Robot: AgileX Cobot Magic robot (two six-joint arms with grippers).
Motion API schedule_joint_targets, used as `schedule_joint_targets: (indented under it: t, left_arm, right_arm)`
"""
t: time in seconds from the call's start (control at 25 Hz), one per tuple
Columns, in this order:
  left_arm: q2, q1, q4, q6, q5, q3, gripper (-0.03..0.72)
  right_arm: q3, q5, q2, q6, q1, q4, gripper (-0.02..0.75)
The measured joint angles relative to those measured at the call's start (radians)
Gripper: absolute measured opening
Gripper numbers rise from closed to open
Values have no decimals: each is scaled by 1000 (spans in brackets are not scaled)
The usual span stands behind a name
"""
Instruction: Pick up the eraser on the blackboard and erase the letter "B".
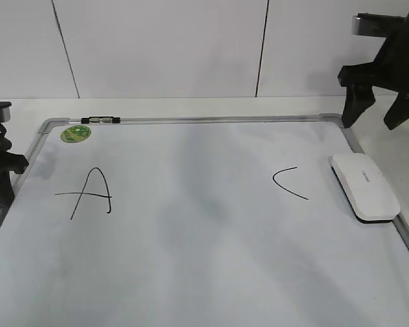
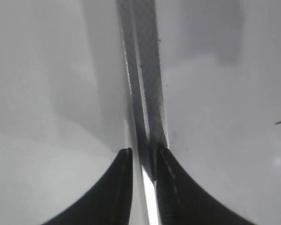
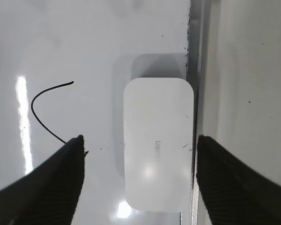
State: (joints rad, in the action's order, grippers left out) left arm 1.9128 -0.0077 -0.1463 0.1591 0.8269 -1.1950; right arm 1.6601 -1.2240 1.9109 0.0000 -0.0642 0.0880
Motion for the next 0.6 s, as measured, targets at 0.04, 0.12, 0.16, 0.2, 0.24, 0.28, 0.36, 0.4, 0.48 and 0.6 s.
schedule_joint_targets:
  t: [0.04,0.12,0.16,0.2,0.24,0.28,0.36,0.4,0.48,0.6]
  left_arm:
    - [0,0,2,0,0,0,188]
    - [0,0,2,2,0,0,260]
    - [0,0,5,2,0,0,294]
    - [0,0,6,2,0,-2,321]
    - [-2,0,7,4,3,-7,336]
    - [-10,0,9,4,11,-14,347]
    - [-28,0,16,4,49,-40,358]
    - [-39,0,28,4,79,-60,361]
    - [-59,0,52,4,144,-99,359]
    - [-93,0,69,4,241,-150,328]
  right_arm:
    - [0,0,-5,0,0,0,573]
    - [0,0,-15,0,0,2,573]
    - [0,0,-17,0,0,2,573]
    - [0,-1,-21,0,0,2,573]
    - [0,-1,-24,0,0,2,573]
    - [0,-1,-28,0,0,2,573]
    - [0,-1,-38,0,0,2,567]
    - [0,-1,-43,0,0,2,556]
    - [0,-1,-61,0,0,2,514]
    - [0,-4,-105,0,0,2,430]
